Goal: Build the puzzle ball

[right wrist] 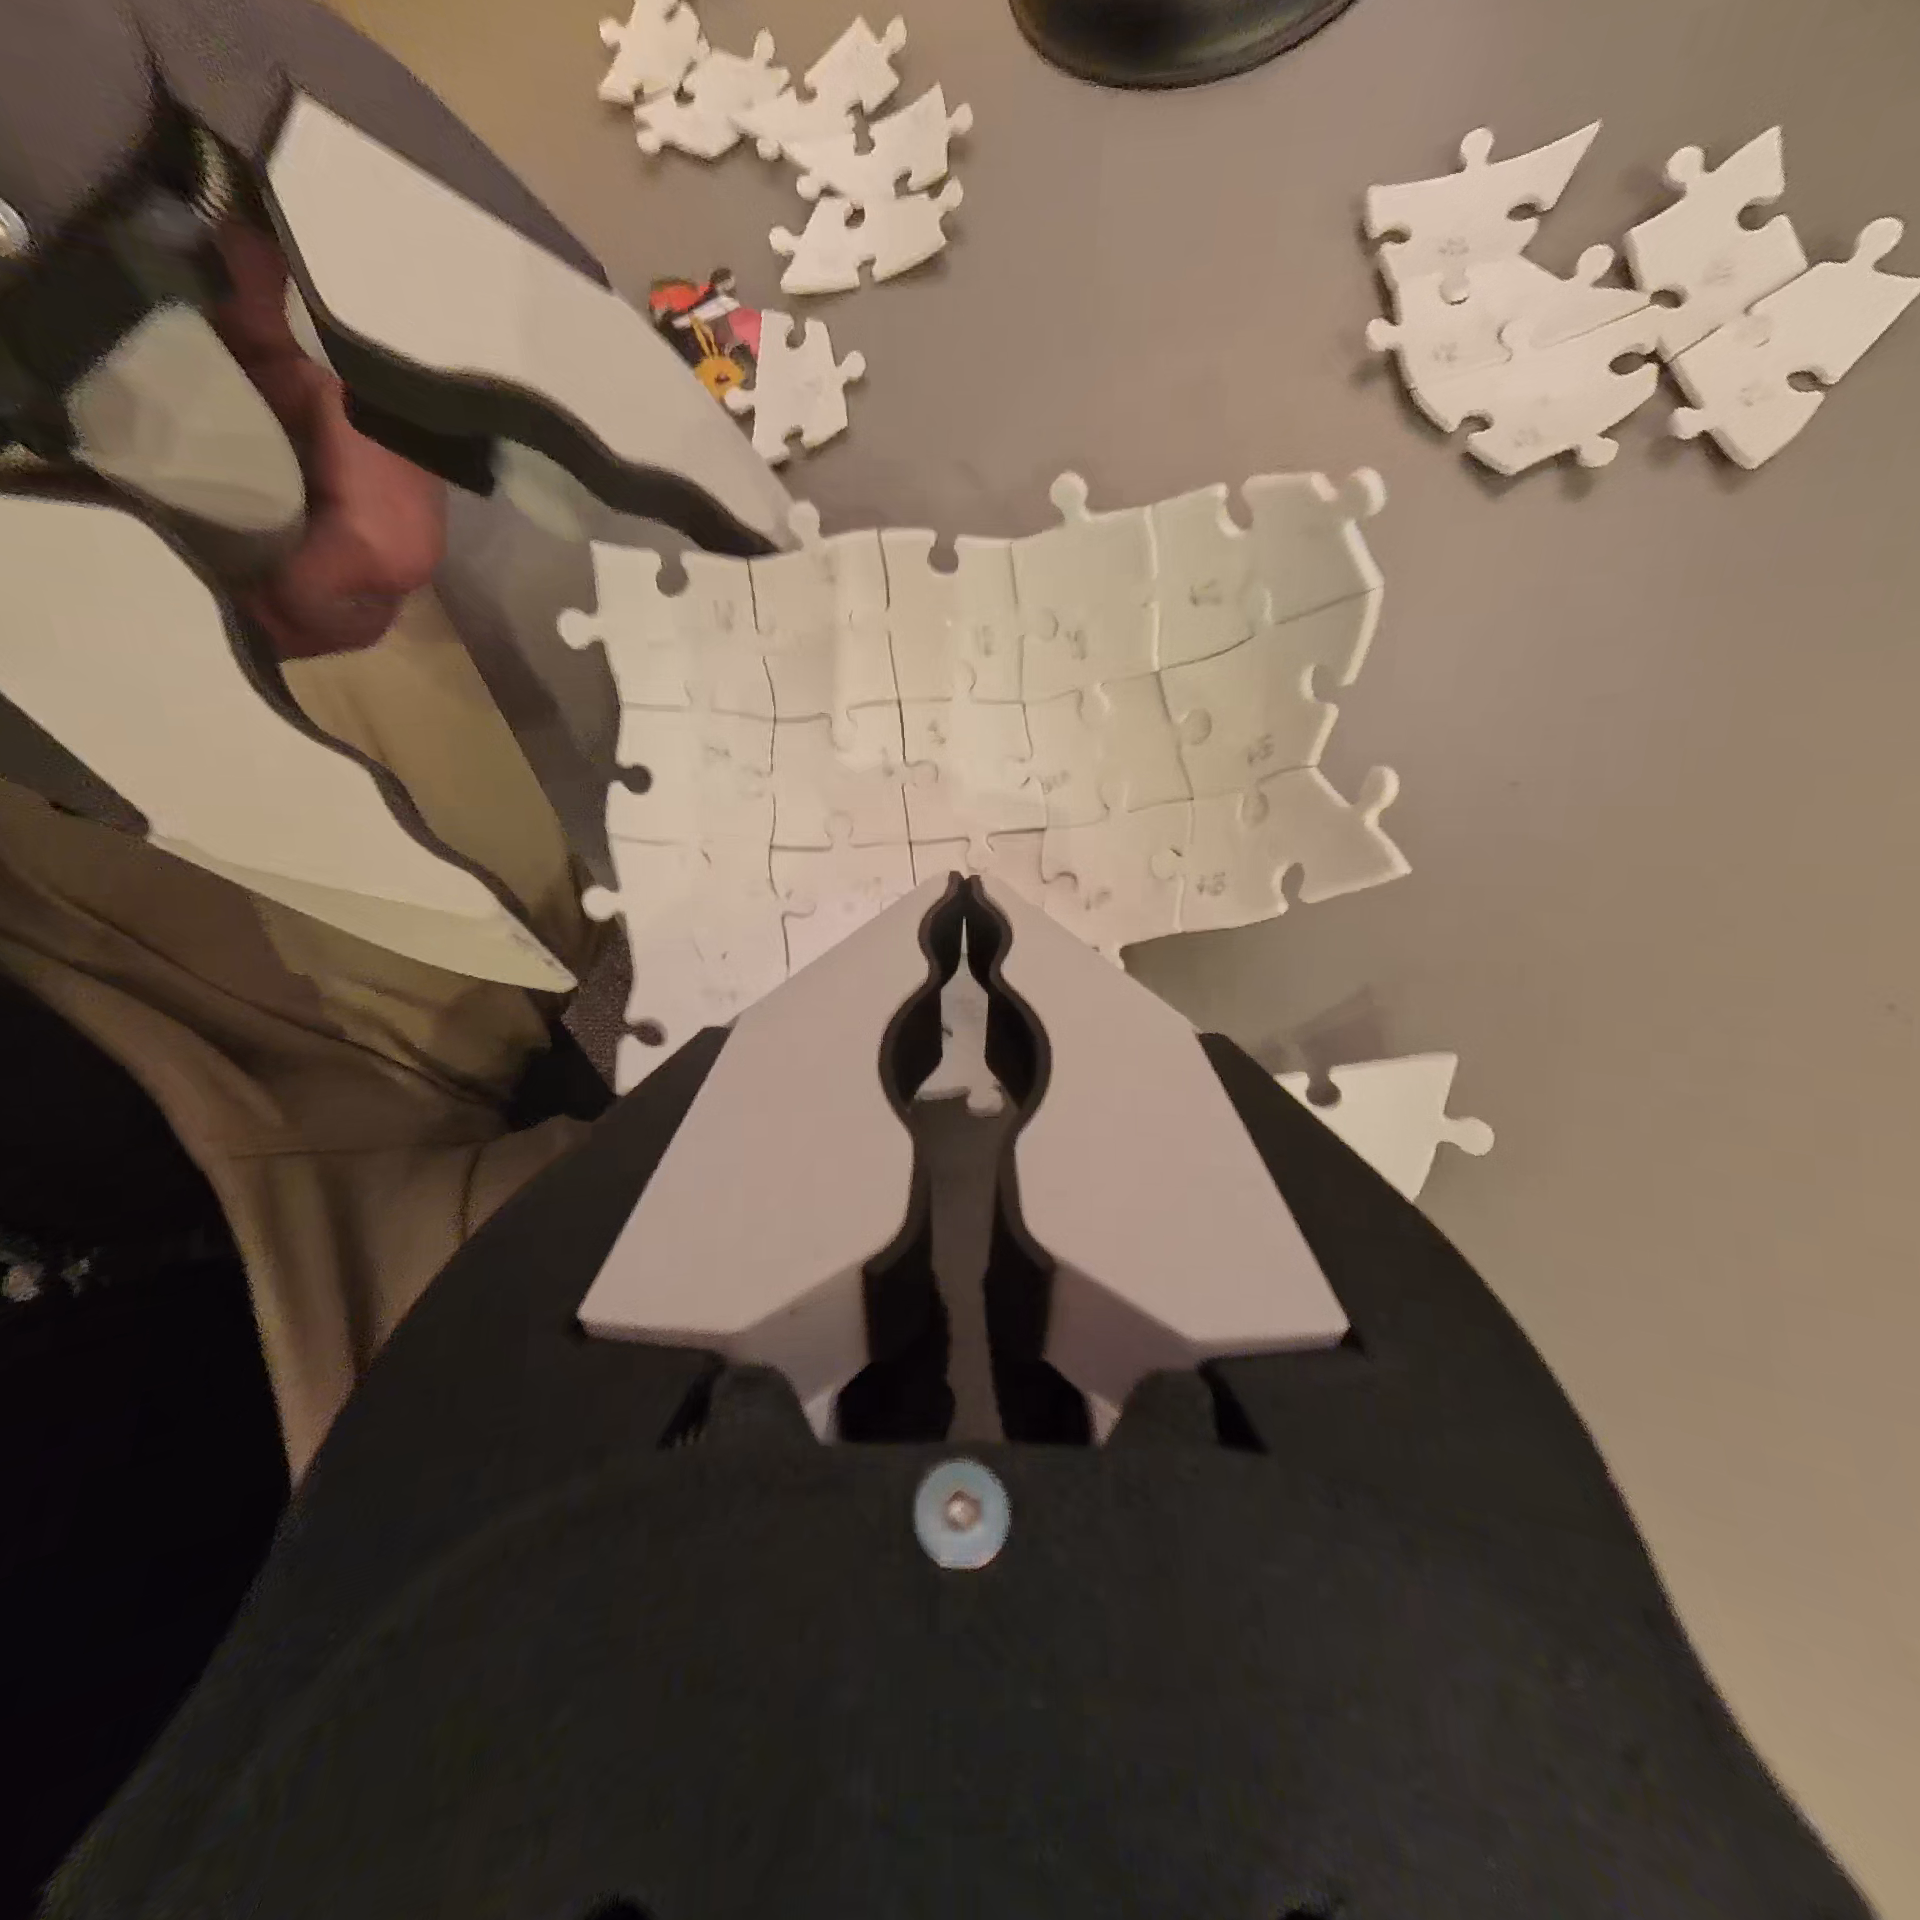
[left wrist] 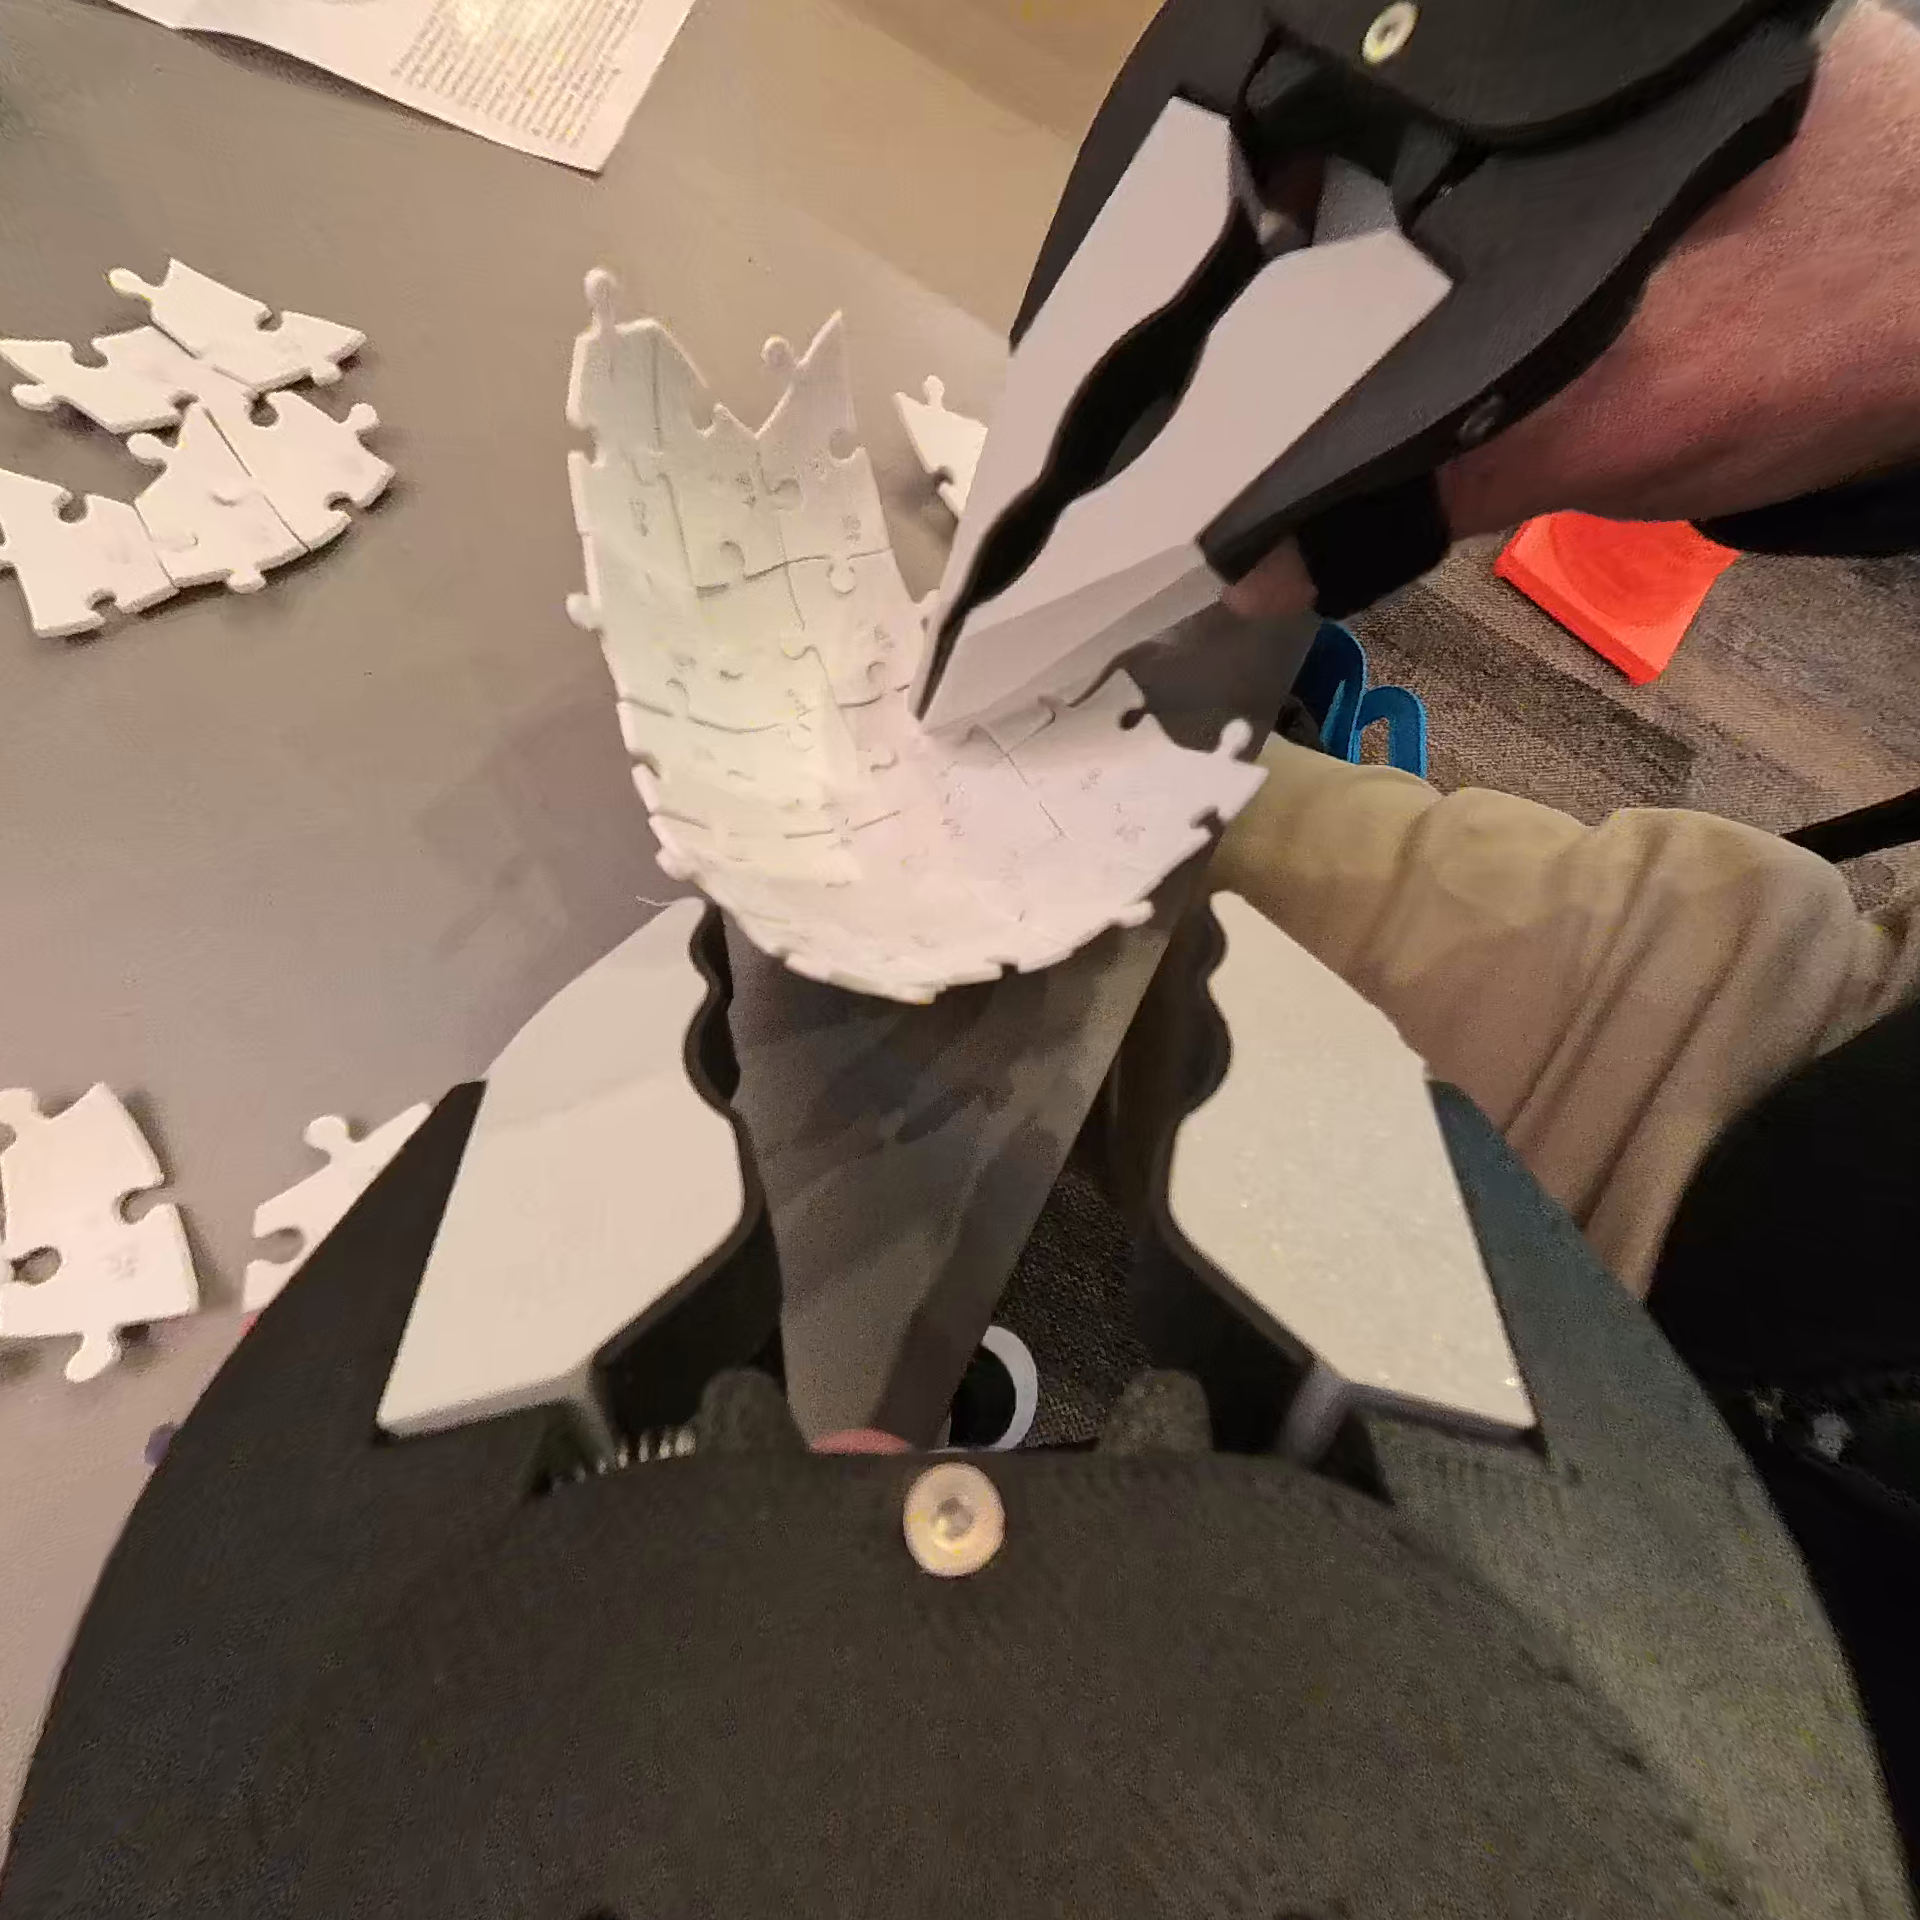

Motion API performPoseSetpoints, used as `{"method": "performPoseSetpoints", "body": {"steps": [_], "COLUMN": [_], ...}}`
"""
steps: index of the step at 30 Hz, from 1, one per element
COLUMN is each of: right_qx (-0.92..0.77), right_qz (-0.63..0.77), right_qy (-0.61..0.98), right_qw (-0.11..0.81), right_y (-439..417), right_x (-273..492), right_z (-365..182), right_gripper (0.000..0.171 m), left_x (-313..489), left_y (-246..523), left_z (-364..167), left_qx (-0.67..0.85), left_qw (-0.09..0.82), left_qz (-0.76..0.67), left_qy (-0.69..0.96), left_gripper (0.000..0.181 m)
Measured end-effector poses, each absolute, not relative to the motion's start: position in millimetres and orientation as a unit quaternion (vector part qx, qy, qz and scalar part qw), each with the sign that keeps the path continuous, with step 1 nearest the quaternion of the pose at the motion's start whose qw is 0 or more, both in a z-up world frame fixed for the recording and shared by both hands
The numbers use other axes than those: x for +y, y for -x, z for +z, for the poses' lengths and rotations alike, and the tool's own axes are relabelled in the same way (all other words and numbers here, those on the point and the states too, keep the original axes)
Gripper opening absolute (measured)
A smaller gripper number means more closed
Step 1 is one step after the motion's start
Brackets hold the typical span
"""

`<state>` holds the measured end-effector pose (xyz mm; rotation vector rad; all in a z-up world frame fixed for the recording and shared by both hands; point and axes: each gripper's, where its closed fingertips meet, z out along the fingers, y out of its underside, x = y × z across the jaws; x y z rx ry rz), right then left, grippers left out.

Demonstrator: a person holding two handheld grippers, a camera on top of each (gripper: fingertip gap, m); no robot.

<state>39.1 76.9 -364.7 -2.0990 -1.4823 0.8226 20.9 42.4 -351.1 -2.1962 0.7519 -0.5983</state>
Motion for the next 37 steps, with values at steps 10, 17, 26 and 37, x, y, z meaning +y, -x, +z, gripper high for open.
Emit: {"method": "performPoseSetpoints", "body": {"steps": [10,17,26,37], "right_qx": [-0.534,-0.536,-0.564,-0.558], "right_qz": [0.264,0.258,0.218,0.245], "right_qy": [0.782,0.778,0.762,0.756], "right_qw": [0.186,0.201,0.232,0.238], "right_y": [-82,-84,-78,-70], "right_x": [77,72,67,58], "right_z": [-364,-371,-372,-372], "right_gripper": [0.000,0.000,0.000,0.000], "left_x": [45,46,45,38], "left_y": [-33,-39,-44,-42], "left_z": [-355,-354,-357,-361], "left_qx": [0.293,0.304,0.309,0.309], "left_qw": [0.367,0.371,0.367,0.369], "left_qz": [-0.215,-0.192,-0.189,-0.180], "left_qy": [0.856,0.856,0.857,0.858], "left_gripper": [0.080,0.080,0.078,0.075]}}
